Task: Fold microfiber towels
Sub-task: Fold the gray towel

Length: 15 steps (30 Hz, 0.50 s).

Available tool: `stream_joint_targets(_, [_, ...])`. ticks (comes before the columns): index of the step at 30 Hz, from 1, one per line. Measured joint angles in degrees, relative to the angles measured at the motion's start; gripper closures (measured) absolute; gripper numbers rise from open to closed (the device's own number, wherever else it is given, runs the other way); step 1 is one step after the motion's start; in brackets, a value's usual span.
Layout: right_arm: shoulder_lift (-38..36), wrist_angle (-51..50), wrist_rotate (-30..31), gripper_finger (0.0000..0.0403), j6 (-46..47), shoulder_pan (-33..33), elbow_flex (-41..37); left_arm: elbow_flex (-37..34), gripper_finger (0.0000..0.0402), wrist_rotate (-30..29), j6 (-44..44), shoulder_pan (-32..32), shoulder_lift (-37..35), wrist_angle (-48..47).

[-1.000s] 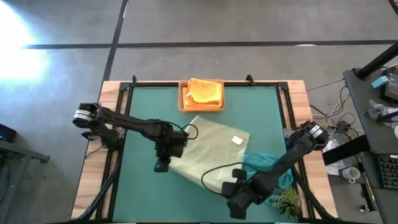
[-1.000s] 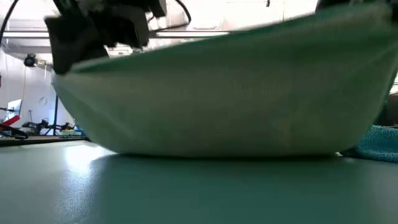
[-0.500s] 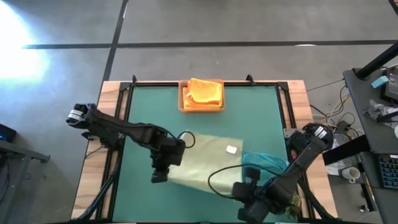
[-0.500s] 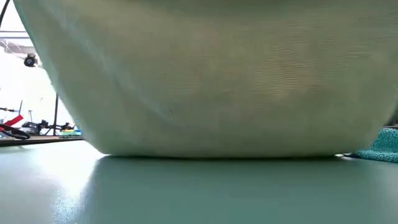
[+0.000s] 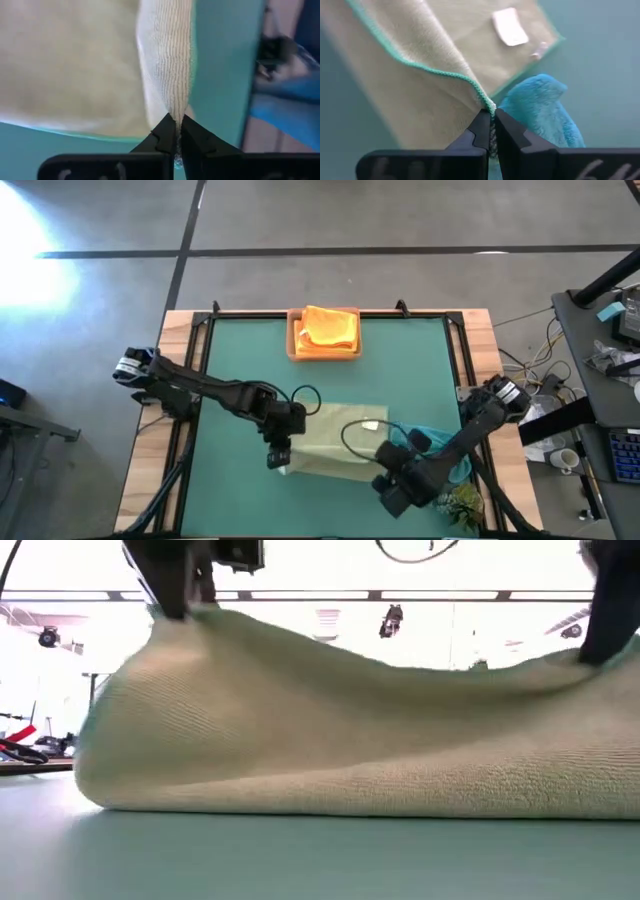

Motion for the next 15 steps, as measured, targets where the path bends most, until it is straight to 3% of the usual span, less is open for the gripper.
stream_joint_targets(6, [0.0, 0.3, -0.1, 0.0394, 1.1, -4.8, -3.9, -0.2, 0.04, -8.0, 0.0, 2.8, 1.0, -1.5])
stream_joint_targets(15, [-0.1, 0.6, -0.2, 0.0394, -3.0, -11.4, -6.0, -0.6, 0.04, -13.0, 1.4, 7.7, 2.6, -8.3])
